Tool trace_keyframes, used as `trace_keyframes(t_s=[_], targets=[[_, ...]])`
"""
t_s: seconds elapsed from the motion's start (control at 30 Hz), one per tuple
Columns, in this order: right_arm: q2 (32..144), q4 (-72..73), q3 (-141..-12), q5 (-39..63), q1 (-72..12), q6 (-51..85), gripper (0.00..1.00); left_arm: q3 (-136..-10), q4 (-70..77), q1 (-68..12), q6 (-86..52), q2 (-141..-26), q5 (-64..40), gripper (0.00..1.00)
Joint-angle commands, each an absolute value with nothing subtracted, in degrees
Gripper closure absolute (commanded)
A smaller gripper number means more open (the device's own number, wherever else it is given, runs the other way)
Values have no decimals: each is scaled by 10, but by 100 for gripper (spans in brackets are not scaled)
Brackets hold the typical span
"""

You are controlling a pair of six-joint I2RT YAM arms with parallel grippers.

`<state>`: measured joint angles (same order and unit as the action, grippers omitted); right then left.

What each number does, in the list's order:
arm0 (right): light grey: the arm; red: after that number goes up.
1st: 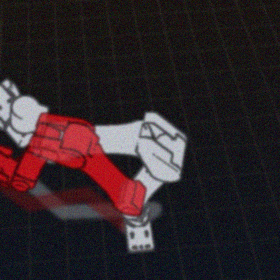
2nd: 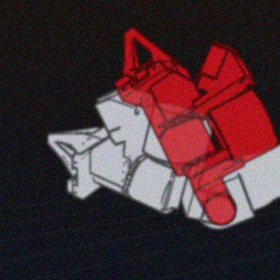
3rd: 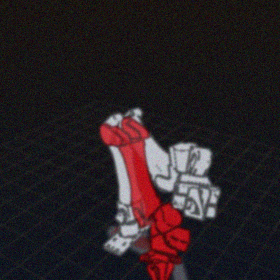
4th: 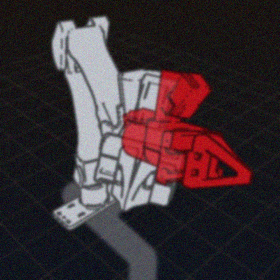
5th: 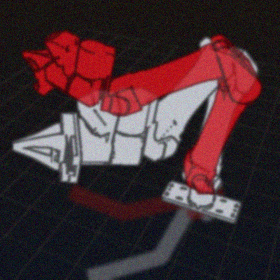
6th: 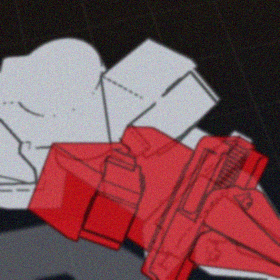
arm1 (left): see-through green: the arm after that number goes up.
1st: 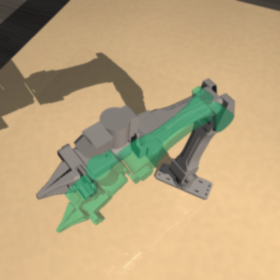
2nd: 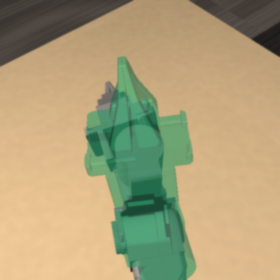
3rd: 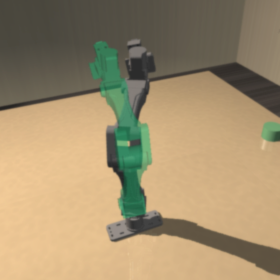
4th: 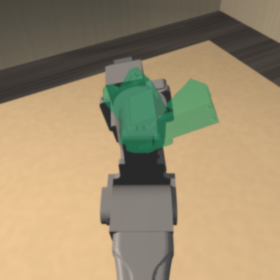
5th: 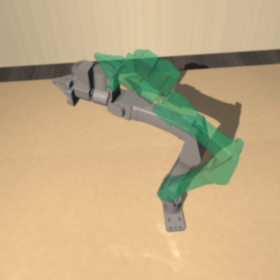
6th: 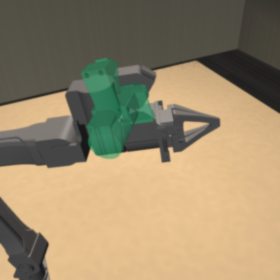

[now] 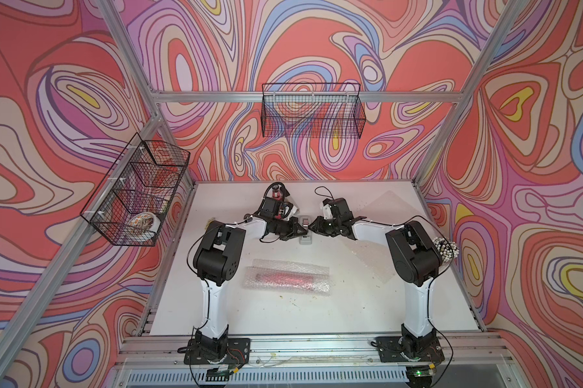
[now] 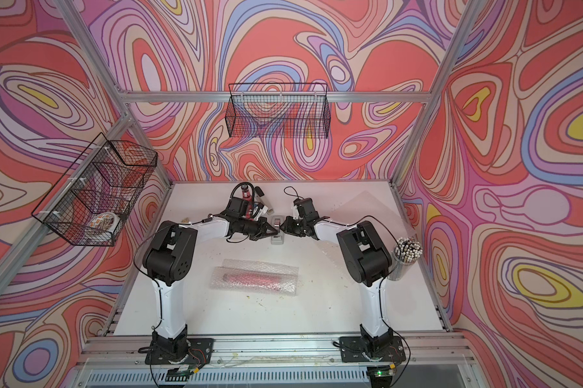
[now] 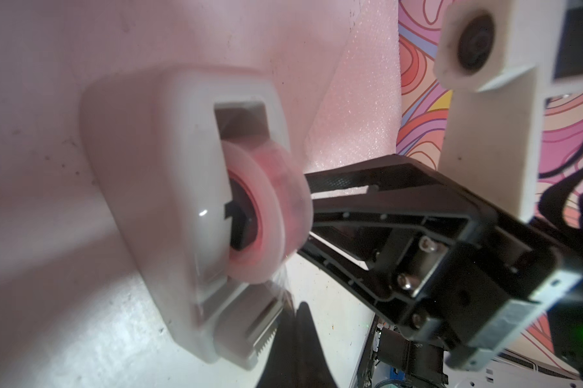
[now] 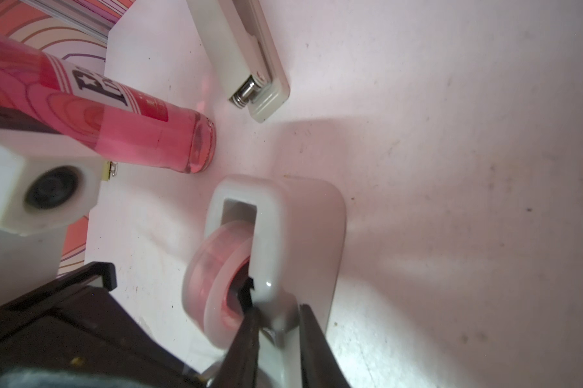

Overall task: Wrap wine bottles in bubble wrap
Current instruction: Tear off the tape using the Tape Cutter.

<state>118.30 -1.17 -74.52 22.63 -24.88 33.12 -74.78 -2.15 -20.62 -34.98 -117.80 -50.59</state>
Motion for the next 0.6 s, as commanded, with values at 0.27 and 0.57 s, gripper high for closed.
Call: trace_keyframes(t_s=[0.27, 0.57], targets=[[1217, -36, -737, 197, -251, 333, 77, -659, 18, -218, -402, -1112, -542, 100], [1217, -34, -735, 198, -252, 335, 77, -625, 13, -227, -390, -1114, -526, 100]])
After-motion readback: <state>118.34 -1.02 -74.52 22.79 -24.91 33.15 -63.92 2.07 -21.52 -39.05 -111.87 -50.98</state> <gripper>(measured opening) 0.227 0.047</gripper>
